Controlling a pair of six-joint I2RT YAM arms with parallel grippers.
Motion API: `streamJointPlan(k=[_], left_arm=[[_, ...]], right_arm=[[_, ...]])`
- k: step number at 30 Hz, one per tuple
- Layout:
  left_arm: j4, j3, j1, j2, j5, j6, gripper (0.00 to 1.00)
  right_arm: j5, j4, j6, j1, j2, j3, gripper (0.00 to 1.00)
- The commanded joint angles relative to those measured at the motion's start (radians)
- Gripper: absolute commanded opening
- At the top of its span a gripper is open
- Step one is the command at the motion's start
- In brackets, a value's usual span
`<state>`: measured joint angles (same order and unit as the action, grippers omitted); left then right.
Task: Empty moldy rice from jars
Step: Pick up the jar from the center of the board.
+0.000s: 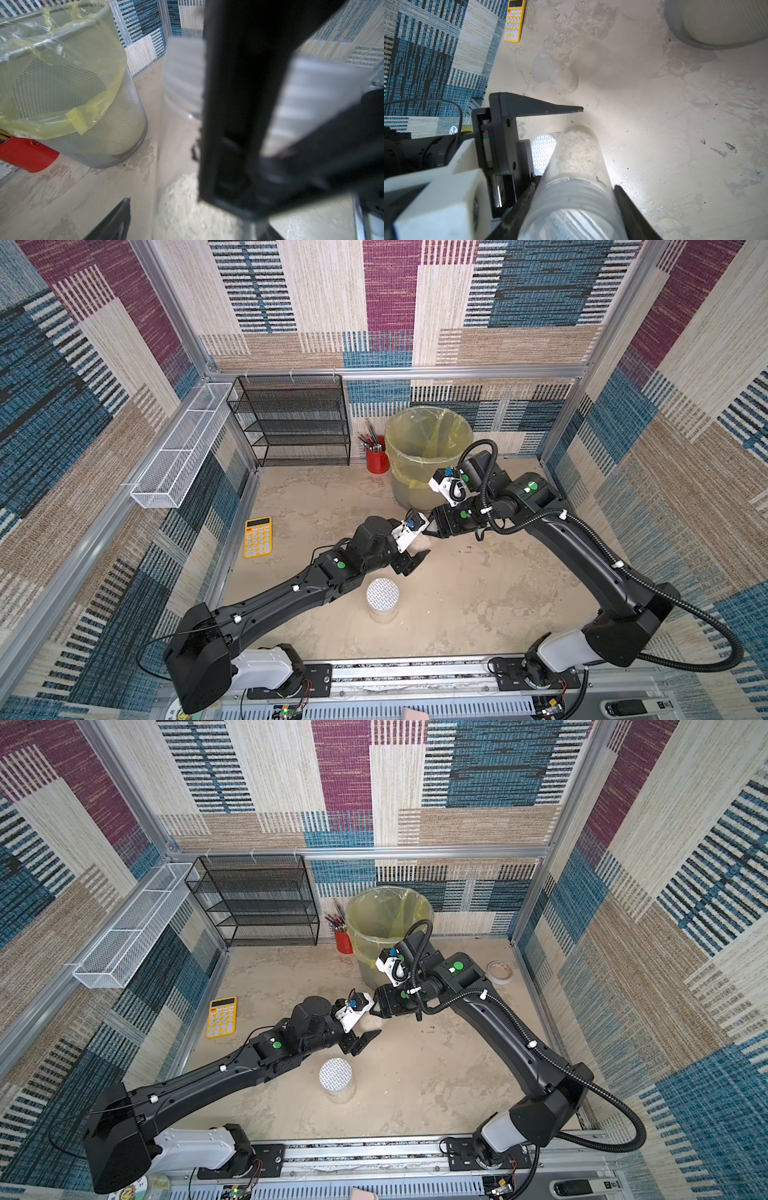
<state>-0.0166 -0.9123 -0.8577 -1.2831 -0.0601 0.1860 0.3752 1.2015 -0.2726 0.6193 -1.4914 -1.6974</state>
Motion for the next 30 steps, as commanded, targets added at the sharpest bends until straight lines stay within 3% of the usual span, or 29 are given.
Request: streamJointPlan(k=[1,18,24,30], left_arm=[[-0.068,0.025,0.0,0.016,-0.035,0.02,0.82],[-0.115,0.047,0.0,-0.001,-0.07,0.034,0.78],[-0.117,0.047,0.0,-0.002,-0.083,0.032,0.73],[-0.112,0.044,0.0,-0.004,-0.096,0.021,0.59]], right_arm=[[0.044,-0.023,-0.008,0.0,0.005,0.004,0.33],[0.087,-0.04,-0.013,0.0,0.022,0.021,0.34],[0.089,-0.046,-0.013,0.0,0.023,0.031,0.33],[0.099,-0.06,-0.018,0.0,0.026,0.036,0.34]])
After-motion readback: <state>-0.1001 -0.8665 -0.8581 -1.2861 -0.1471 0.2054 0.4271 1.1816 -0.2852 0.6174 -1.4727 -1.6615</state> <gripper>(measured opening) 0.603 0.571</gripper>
